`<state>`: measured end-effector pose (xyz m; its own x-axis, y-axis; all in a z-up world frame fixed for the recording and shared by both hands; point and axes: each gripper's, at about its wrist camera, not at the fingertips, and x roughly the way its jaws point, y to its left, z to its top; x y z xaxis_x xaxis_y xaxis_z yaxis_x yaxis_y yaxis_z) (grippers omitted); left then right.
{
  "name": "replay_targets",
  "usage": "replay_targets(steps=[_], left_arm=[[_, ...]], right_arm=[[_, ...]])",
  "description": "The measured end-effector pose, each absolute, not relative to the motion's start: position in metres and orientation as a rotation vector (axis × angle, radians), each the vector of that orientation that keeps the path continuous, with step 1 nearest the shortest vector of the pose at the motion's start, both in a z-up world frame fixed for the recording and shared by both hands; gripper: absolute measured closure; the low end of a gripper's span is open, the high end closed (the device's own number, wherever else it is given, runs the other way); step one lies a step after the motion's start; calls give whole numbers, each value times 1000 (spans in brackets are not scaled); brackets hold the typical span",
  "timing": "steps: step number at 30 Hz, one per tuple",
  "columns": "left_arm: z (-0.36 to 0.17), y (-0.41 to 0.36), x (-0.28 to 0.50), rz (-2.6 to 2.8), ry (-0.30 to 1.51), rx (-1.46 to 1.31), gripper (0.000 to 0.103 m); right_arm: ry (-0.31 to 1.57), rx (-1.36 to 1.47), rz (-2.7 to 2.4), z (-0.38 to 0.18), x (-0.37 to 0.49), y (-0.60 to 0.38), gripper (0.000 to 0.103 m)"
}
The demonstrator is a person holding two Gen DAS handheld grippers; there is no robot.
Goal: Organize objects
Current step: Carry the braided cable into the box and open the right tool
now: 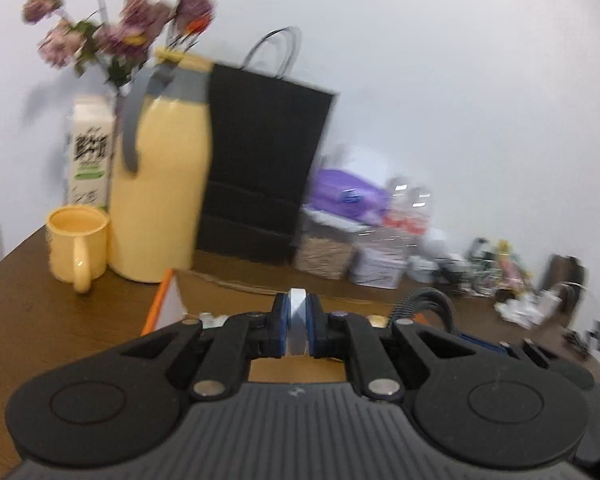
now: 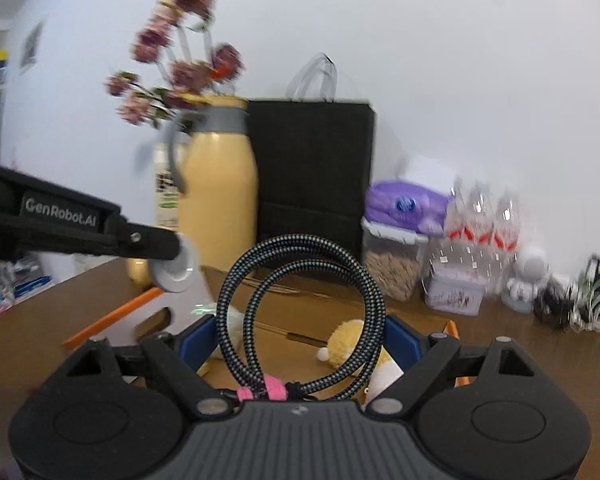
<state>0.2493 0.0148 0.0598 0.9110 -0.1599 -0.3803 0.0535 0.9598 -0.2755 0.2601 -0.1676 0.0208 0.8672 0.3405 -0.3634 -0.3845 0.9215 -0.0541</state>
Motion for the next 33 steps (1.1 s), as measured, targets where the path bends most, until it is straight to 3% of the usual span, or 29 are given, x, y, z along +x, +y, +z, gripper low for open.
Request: replay_targets(steps=[5, 15, 16, 18, 19, 20, 21, 23, 33], left_arm=[[24, 19, 279, -81, 524, -281, 93], [14, 17, 277, -50, 544, -254, 92], [14, 16, 275, -35, 536, -243, 88], [15, 14, 271, 5, 515, -206, 62], [16, 13, 269, 20, 498, -191, 42], [17, 12, 265, 31, 477, -175, 28], [19, 10, 262, 38, 456, -160, 22], [23, 8, 255, 58, 420, -138, 0], [25, 7, 247, 77, 386, -144, 0]], right_arm=[[434, -78, 333, -9, 287, -173, 15], [490, -86, 350, -26, 286, -169, 15], [488, -88, 346, -26, 285, -169, 14], [490, -92, 333, -26, 283, -170, 11], [490, -94, 323, -26, 282, -171, 9], [487, -94, 314, -25, 282, -171, 4], [483, -94, 305, -25, 280, -173, 0], [470, -89, 293, -24, 277, -176, 0], [444, -80, 288, -18, 266, -184, 0]])
